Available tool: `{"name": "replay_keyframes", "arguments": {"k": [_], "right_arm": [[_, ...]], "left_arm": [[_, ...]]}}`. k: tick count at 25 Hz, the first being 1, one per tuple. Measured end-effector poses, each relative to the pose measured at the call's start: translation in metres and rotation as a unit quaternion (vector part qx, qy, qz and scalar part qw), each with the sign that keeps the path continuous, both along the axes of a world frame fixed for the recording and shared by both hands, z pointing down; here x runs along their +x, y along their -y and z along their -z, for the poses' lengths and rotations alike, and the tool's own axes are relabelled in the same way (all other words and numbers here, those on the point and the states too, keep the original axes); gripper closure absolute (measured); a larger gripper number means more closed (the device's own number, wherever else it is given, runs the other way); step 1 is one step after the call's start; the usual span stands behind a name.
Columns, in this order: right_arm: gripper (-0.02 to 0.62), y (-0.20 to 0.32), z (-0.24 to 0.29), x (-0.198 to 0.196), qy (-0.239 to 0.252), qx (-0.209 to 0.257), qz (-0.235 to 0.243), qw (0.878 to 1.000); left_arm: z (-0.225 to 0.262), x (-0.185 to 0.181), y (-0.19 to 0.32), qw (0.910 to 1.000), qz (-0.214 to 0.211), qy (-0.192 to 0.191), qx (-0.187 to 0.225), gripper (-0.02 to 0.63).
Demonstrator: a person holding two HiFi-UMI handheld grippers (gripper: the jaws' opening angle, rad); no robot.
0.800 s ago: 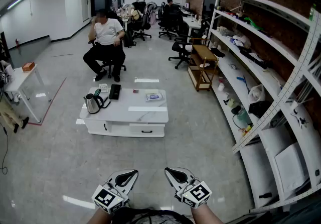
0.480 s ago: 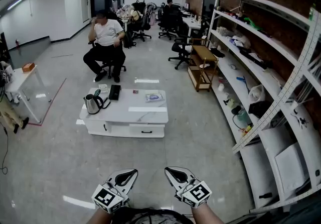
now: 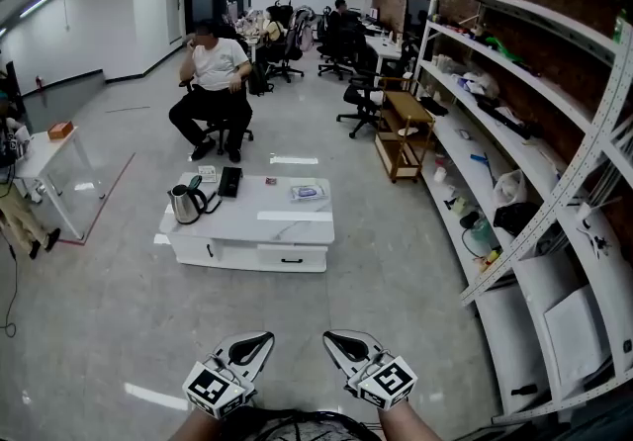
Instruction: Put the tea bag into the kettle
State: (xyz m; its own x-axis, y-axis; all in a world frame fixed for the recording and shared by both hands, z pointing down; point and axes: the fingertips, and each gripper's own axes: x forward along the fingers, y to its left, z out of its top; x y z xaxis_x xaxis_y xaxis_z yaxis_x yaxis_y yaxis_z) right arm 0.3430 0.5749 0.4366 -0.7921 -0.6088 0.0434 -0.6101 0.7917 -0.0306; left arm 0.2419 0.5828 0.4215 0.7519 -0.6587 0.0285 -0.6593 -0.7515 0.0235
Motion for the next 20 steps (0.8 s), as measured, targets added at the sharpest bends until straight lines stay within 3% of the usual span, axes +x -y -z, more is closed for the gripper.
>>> {"name": "replay_keyframes", "arguments": {"k": [20], "right_arm": [[0.586,-0.005,-0.005,0.008,0.005,0.013,0.020,1.000]], "left_arm": [[-0.001,0.022,0.001,0.9999,-0.012,0.011,0.000,0.598]]}}
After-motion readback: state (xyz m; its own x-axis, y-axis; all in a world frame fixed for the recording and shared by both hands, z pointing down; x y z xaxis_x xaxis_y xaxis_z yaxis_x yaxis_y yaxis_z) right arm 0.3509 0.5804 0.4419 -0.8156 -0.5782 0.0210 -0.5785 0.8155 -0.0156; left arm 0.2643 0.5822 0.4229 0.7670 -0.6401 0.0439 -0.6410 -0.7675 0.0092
